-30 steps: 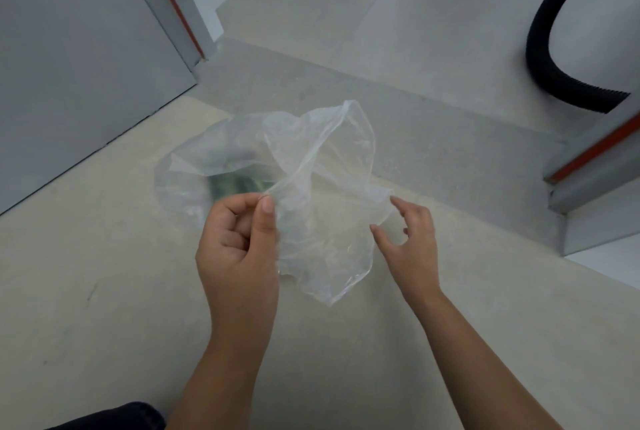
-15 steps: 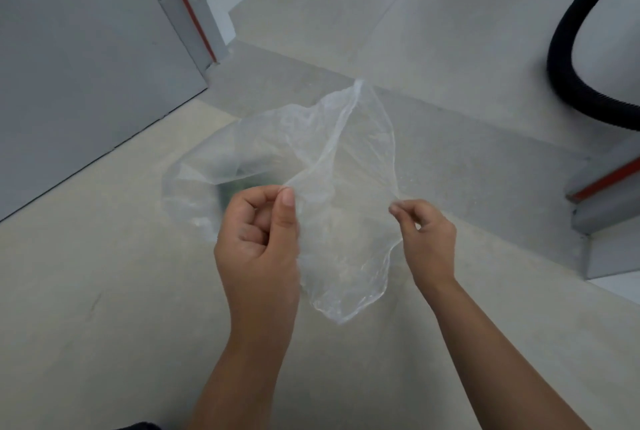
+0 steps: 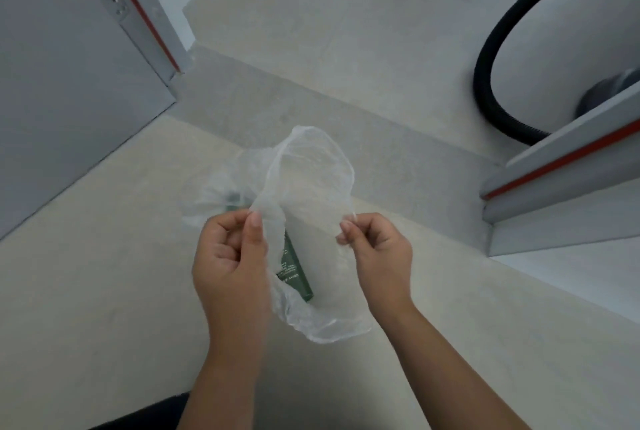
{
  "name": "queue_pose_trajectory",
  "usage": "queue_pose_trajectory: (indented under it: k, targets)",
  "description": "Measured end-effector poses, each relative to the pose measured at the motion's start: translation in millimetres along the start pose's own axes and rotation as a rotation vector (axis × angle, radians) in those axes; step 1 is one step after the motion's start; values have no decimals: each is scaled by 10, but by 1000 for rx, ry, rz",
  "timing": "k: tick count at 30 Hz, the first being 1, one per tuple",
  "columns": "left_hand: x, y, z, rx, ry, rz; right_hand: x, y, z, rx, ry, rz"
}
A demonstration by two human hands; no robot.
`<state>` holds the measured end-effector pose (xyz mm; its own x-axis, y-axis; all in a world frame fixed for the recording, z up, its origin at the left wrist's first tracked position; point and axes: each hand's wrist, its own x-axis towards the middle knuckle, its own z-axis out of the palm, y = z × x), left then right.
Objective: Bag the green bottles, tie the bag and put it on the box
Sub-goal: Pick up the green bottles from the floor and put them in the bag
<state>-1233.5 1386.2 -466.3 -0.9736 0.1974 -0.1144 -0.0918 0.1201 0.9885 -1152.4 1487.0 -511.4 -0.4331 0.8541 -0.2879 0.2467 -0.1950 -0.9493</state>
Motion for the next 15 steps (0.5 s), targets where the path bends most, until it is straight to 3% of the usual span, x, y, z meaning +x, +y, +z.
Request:
queue_pose_trajectory:
  k: [8, 15]
  targets:
    - [100, 1206, -617, 196, -29, -35, -614, -1323, 383, 48, -30, 169]
    - [-126, 2414, -868, 166, -59, -106, -1064, -2426, 140, 49, 46, 168]
